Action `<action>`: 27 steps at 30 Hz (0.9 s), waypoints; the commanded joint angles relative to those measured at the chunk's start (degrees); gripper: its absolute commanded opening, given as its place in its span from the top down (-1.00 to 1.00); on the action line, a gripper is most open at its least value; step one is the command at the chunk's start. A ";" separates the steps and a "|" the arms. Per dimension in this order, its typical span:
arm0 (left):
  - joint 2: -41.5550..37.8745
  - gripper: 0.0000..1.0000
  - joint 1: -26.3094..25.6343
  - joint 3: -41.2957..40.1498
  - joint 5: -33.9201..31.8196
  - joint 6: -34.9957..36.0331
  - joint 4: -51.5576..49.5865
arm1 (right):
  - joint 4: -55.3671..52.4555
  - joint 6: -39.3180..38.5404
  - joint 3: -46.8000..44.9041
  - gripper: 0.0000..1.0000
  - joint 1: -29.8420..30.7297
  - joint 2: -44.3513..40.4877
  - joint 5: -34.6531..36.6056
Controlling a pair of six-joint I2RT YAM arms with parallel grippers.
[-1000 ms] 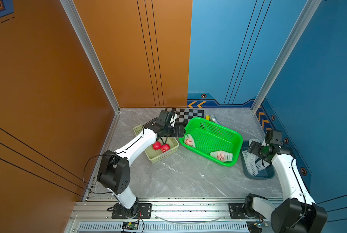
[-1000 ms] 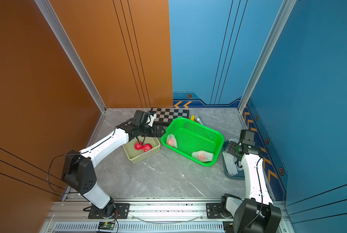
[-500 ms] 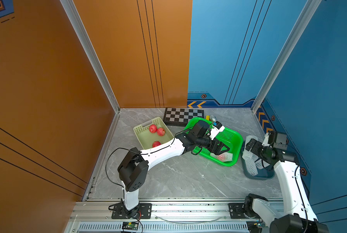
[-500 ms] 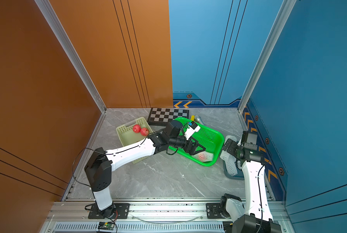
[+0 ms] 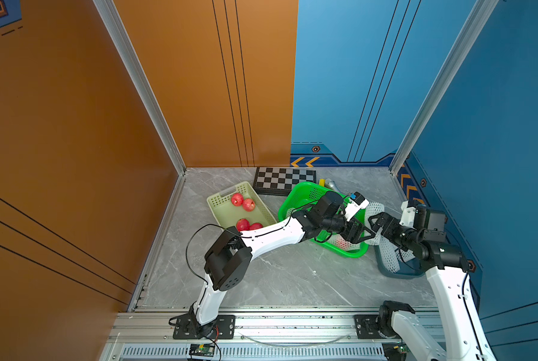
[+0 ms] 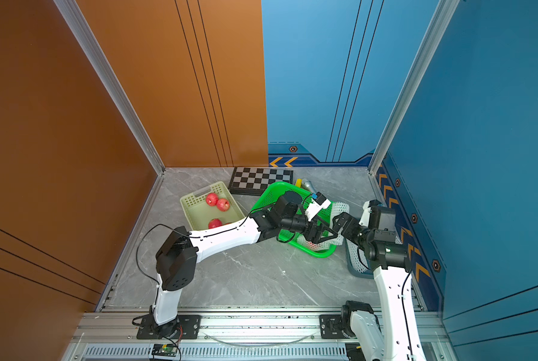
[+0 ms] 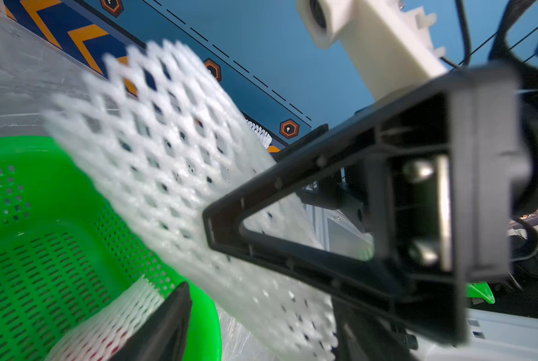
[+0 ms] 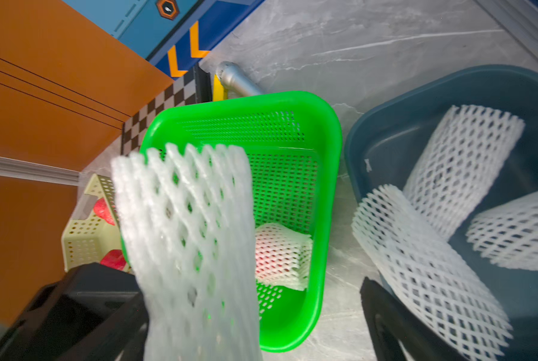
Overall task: Remove foam nets from apples
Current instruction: Place the foam net into the storage box.
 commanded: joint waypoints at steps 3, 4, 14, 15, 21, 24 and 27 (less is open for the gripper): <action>-0.20 0.44 0.32 0.53 -1.09 -0.79 1.23 | 3.56 3.23 -1.03 -1.00 0.54 -1.73 -3.68; -0.38 0.64 0.48 0.28 -1.24 -0.79 1.23 | 3.55 3.15 -1.19 -0.99 0.54 -1.81 -3.68; -0.94 0.98 1.92 -2.67 -0.19 -1.32 1.23 | 8.02 4.73 -0.77 -1.00 -7.89 -4.04 -13.06; -1.11 0.98 2.01 -3.05 -0.06 -1.32 1.23 | 8.58 5.34 -0.51 -0.99 -9.22 -3.66 -14.95; -2.51 0.97 1.82 -3.88 2.00 0.40 1.23 | 12.26 7.76 -2.19 -0.99 -10.80 -1.30 -19.82; -2.80 0.96 1.45 -3.69 4.78 1.66 1.23 | 15.54 9.17 -3.59 -0.99 -10.77 -0.73 -21.43; -2.89 0.96 1.00 -3.79 7.61 2.40 1.23 | 17.80 10.28 -4.29 -0.99 -10.65 -0.08 -22.59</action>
